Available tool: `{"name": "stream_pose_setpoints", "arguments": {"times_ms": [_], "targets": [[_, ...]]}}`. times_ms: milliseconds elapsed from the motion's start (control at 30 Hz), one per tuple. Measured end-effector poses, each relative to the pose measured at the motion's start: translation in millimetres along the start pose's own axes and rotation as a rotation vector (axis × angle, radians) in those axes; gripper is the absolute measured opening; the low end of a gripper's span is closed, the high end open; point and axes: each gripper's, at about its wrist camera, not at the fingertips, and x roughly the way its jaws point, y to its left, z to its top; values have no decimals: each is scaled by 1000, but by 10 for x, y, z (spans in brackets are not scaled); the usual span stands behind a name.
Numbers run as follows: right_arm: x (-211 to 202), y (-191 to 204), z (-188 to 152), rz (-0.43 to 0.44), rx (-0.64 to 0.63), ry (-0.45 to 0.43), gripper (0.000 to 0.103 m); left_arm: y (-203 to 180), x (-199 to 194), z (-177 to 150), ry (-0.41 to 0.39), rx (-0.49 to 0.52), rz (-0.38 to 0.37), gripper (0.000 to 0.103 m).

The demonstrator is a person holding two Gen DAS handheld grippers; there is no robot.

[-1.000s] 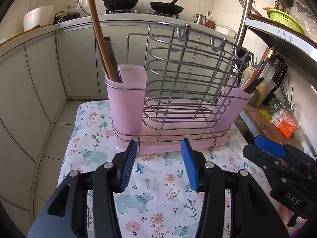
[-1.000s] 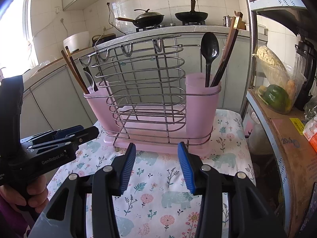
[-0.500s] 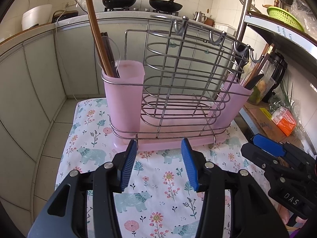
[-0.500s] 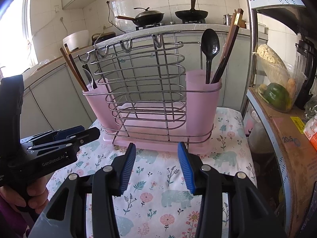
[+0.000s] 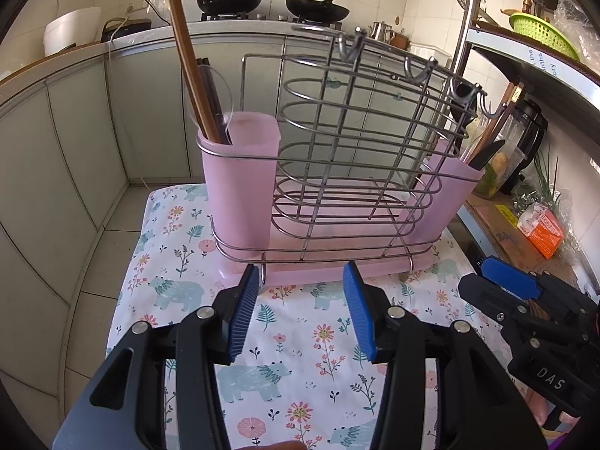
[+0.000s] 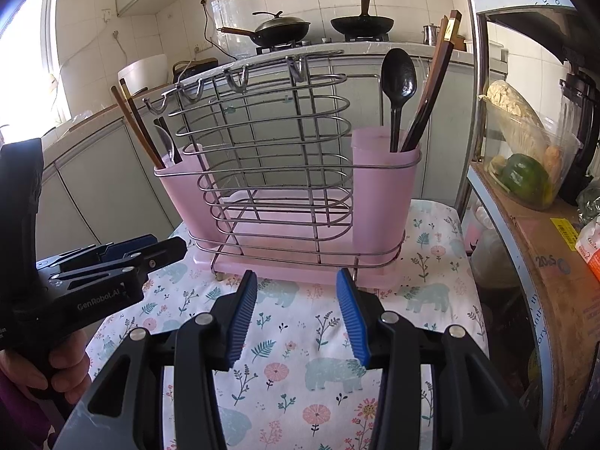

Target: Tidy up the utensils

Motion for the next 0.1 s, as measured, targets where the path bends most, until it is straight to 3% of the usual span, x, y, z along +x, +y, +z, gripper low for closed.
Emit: {"name": "stream_pose_setpoints", "arguments": {"times_ms": [100], "targets": [[6, -1, 6, 0, -1, 3, 44, 1, 2, -8, 1, 0, -2, 47]]}}
